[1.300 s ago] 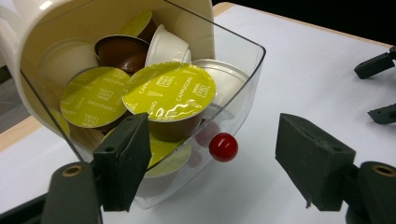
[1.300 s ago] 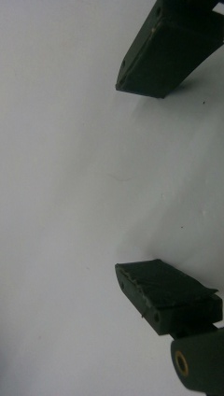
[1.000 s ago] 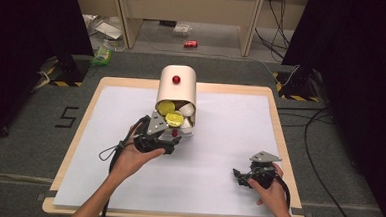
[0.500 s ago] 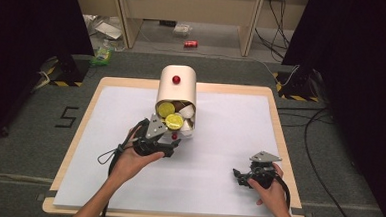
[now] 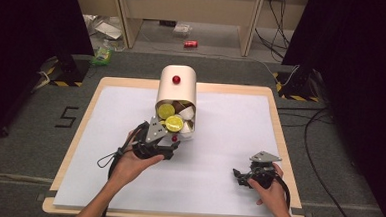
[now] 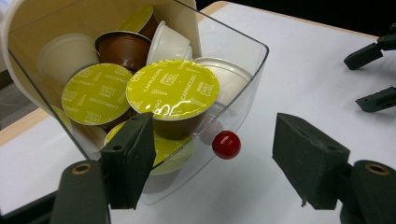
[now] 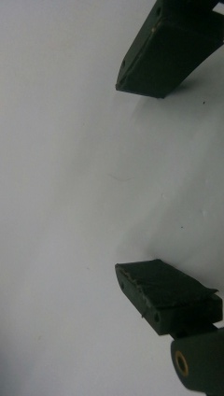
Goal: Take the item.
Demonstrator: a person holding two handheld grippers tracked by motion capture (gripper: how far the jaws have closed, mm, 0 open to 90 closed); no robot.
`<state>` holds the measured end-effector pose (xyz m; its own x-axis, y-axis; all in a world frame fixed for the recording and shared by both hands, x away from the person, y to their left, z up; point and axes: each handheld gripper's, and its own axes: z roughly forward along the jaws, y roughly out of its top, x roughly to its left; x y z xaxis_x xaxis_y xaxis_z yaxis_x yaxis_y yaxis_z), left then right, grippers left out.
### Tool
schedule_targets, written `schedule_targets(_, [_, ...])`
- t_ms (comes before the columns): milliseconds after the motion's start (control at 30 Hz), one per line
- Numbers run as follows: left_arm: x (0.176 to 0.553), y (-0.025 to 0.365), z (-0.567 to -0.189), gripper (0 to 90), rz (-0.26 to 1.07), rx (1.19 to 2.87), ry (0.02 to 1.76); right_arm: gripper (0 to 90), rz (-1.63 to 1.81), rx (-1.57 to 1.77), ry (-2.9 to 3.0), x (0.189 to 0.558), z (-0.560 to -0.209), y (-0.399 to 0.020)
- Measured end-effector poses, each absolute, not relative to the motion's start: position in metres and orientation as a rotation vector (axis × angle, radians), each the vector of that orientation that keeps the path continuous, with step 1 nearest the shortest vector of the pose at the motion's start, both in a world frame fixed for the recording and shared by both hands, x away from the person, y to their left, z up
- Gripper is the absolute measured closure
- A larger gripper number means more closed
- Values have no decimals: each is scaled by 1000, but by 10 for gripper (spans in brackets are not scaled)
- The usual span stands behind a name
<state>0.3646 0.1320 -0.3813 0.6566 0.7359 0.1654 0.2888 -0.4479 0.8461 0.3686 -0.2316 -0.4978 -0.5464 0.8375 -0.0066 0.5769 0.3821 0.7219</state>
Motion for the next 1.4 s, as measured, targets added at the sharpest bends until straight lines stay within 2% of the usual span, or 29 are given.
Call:
schedule_targets(567, [362, 132, -382, 296, 652, 2023, 800, 117, 966, 1228, 2275, 369, -498, -232])
schedule_targets(867, [365, 137, -379, 295, 563, 1994, 826, 117, 966, 1229, 2275, 369, -498, -232])
schedule_targets(1033, [366, 140, -371, 293, 574, 1980, 831, 117, 966, 1228, 2275, 369, -498, -232])
schedule_targets(1400, [385, 145, -358, 295, 568, 1954, 877, 117, 965, 1226, 2276, 369, -498, -232])
